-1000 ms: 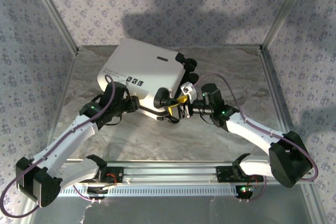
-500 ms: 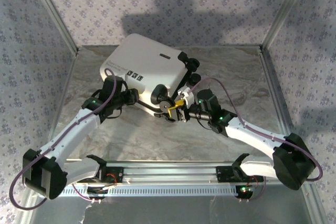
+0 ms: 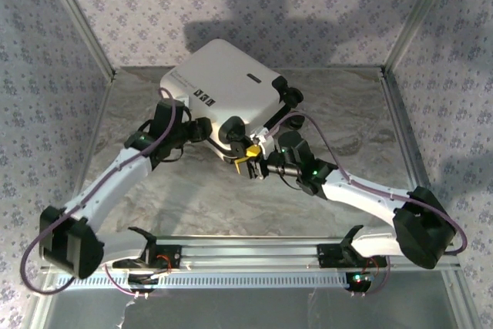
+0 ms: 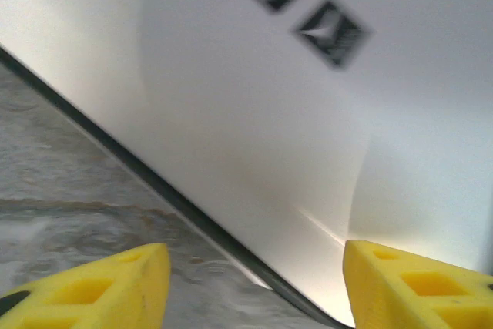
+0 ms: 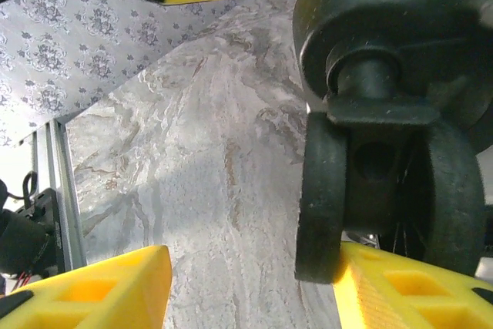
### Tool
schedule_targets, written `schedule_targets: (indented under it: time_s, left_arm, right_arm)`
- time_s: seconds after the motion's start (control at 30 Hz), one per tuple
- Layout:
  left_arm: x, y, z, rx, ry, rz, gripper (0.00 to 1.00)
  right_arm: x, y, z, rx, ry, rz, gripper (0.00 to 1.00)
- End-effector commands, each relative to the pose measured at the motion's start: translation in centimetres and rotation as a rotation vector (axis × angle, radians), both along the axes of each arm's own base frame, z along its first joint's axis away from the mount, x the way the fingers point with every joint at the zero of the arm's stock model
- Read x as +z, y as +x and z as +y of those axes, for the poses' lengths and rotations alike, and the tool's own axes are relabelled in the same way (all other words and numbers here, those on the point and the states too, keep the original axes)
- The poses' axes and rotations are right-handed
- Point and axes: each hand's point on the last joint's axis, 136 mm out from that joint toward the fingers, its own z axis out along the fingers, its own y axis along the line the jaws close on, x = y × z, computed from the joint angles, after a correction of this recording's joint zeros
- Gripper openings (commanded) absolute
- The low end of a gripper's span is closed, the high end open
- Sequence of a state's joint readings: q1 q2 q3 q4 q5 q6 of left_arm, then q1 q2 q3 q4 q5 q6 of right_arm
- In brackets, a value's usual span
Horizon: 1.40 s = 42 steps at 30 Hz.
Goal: Pack the luggage
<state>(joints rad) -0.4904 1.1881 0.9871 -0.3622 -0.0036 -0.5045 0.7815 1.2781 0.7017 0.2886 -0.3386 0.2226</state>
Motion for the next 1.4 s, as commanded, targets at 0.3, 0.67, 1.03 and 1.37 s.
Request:
schedule_targets:
  time_s: [0.3,0.67,1.03,1.37]
  left_arm:
    - [-0.1,-7.4,-3.3,-0.098,-0.168,-0.057,0.72]
    - [-1.3,-7.2,-6.7,-0.209,-0.273,-0.082,0.76]
    - [-0.4,-6.9,-8.2,-0.251,-0.315,-0.081,0.76]
    - [-0.4,-6.7,-8.6,-0.253,-0.329,-0.082,0.77]
  right_arm:
    - [2.7,1.8,-4.9,-0.107,0.113,0.025,0.74]
    - [-1.2,5.8,-6.4,-0.242,0.125,0.164,0.48]
    - [-1.9,4.5,-2.9,-0.092,0.108,0.18,0.34]
    - [-1.1,2.6,-0.7,0.004,0.113,0.149,0.34]
